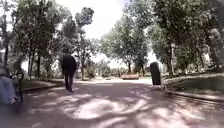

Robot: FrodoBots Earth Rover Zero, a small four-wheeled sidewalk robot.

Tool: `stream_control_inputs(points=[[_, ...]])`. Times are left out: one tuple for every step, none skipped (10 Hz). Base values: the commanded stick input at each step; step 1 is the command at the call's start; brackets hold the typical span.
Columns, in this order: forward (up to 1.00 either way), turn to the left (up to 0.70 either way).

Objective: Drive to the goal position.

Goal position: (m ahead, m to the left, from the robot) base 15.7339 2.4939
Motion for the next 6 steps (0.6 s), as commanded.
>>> stream_control_inputs(points=[[0.70,-0.35],[0.70,-0.26],[0.70,-0.08],[0.70,0.00],[0.70,0.00],[0.70,0.00]])
